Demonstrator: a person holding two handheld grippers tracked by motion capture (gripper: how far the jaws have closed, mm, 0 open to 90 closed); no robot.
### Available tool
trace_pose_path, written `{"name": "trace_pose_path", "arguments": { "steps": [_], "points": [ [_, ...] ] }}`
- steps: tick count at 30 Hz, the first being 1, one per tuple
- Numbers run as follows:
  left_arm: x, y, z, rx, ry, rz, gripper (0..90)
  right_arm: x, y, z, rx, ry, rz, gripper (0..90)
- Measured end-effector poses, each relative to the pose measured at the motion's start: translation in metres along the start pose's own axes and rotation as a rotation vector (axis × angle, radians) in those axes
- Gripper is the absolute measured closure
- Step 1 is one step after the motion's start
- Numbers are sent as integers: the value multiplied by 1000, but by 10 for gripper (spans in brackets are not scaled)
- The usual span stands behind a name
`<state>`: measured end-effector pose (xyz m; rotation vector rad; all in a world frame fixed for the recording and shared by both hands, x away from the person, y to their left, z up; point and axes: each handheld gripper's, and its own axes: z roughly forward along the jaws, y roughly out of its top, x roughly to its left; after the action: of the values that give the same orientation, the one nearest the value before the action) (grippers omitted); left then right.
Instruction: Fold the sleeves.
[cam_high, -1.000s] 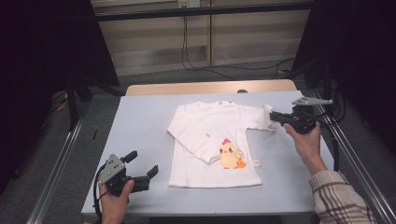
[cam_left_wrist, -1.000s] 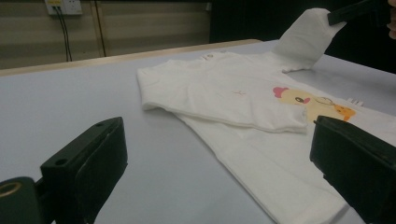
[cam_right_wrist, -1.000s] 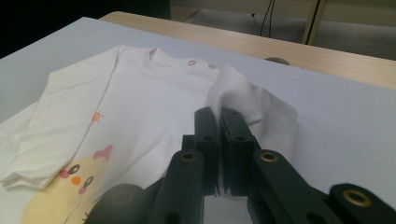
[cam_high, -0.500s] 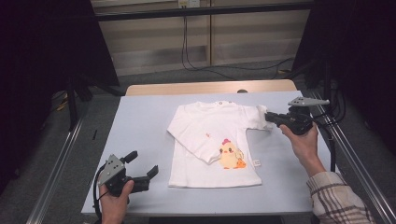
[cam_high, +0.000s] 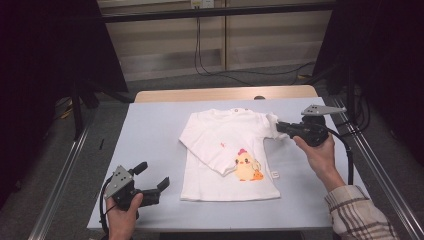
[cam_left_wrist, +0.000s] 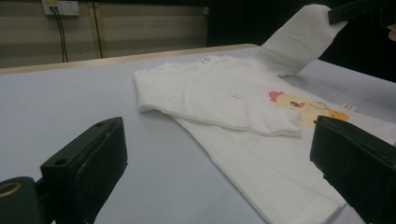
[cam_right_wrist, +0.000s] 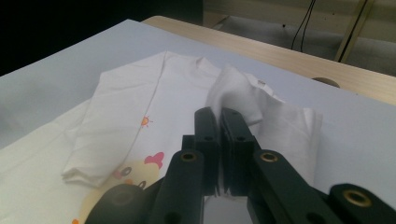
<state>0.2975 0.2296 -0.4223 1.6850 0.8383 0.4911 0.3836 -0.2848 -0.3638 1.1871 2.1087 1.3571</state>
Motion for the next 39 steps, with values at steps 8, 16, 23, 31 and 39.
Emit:
{"name": "trace_pose_path", "arguments": {
  "steps": [8, 16, 23, 31, 39],
  "points": [
    [0, 0, 0, -2, -3, -2, 40, 9, 4, 0, -11, 36, -9, 868],
    [1, 0, 0, 0, -2, -4, 40, 15, 7, -1, -24, 59, -21, 868],
    [1, 0, 0, 3, 1, 0, 40, 20, 7, 3, -15, 85, -17, 868],
    [1, 0, -1, -2, 0, -5, 39, 33, 11, 4, -19, 122, -30, 868],
    [1, -1, 0, 8, -6, -4, 39, 43, 13, 3, -19, 156, -39, 868]
  ]
}}
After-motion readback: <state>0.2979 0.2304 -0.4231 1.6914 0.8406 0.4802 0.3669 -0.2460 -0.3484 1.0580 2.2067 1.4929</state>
